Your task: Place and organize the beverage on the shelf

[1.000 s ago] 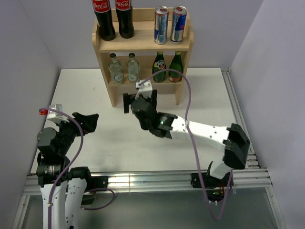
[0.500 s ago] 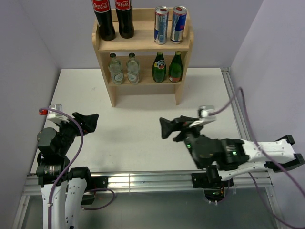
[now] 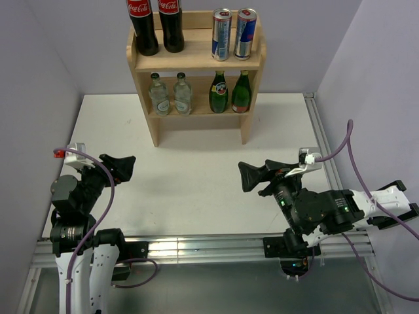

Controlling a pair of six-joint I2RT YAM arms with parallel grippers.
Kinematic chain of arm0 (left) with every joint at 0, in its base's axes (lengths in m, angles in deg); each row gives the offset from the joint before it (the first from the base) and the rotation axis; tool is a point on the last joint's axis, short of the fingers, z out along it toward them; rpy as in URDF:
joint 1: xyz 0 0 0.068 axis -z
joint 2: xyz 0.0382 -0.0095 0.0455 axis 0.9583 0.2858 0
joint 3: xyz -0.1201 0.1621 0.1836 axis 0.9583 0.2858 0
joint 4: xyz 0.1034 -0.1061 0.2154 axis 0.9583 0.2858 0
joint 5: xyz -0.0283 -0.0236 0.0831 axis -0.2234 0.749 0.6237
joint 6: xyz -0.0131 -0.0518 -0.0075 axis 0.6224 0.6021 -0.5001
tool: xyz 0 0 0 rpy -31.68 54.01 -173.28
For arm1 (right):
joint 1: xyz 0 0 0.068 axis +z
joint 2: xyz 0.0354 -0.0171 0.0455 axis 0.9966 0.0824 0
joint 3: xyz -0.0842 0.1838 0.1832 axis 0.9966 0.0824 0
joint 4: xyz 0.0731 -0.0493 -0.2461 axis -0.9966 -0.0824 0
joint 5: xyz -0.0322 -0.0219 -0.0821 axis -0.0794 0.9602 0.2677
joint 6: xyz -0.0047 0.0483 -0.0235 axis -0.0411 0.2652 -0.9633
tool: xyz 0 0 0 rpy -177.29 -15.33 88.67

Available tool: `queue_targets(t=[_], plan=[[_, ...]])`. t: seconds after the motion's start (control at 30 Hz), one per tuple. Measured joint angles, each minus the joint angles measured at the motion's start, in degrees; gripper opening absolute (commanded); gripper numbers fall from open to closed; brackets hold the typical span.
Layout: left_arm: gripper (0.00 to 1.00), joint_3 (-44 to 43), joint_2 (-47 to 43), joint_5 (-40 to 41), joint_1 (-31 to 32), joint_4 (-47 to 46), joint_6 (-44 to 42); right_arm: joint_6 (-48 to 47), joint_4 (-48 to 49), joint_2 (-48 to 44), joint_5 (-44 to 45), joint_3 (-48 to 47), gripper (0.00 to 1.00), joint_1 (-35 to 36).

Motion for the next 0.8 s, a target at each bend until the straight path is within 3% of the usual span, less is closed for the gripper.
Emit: queue_targets(t=[0.8], plan=[[0.99,0.0,-0.1,0.0,0.0,0.0,0.0,-7.7,7.0,-1.1,-1.6,1.8,1.0,0.4]])
